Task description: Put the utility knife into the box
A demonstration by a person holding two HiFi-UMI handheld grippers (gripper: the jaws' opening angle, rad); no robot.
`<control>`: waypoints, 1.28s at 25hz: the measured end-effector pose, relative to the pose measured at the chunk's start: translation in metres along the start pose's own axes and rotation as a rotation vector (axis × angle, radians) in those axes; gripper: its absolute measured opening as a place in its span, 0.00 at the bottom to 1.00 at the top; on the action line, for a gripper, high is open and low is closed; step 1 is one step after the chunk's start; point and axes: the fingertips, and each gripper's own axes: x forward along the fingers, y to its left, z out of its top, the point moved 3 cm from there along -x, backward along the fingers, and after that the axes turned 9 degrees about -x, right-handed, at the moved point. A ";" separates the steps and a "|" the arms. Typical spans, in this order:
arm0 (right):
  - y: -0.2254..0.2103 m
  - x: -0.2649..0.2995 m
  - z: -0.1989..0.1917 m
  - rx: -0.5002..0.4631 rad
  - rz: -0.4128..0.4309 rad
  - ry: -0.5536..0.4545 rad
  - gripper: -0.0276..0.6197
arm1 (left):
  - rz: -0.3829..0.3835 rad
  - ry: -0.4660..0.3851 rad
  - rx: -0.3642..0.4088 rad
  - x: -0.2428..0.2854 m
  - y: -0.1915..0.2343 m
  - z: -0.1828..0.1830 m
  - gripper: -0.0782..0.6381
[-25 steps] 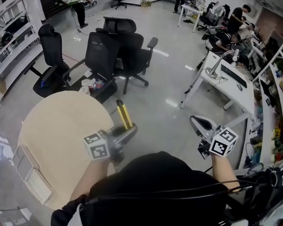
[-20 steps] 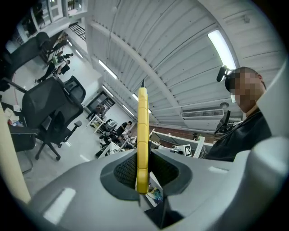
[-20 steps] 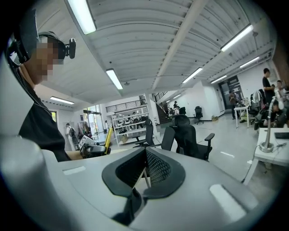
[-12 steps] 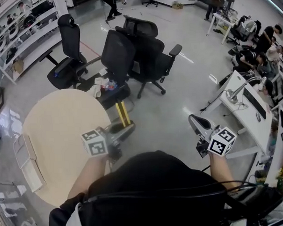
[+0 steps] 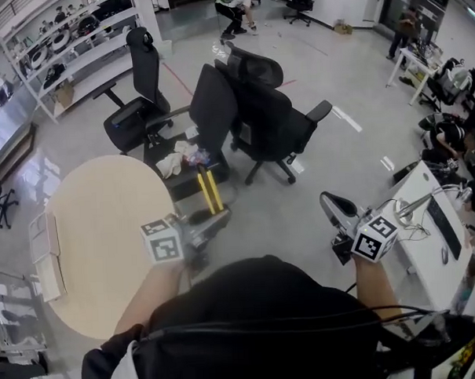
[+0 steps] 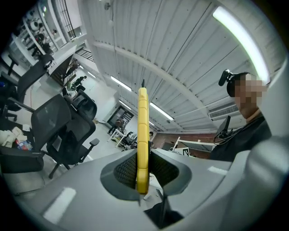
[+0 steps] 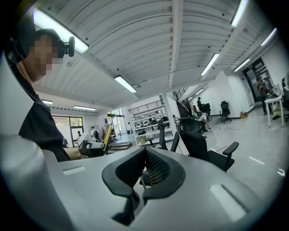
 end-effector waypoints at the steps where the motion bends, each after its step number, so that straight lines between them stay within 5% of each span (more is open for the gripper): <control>1: -0.007 0.009 0.000 0.001 0.017 0.002 0.07 | 0.009 -0.008 0.002 0.001 0.007 0.003 0.20; 17: -0.054 0.255 0.047 -0.039 0.174 0.026 0.07 | 0.062 -0.118 -0.034 -0.037 0.155 0.127 0.20; 23: -0.066 0.325 0.036 -0.035 0.243 0.077 0.07 | 0.092 -0.131 -0.060 -0.038 0.205 0.157 0.20; 32: -0.112 0.413 0.042 -0.027 0.501 0.089 0.07 | 0.326 -0.292 -0.028 -0.042 0.237 0.182 0.20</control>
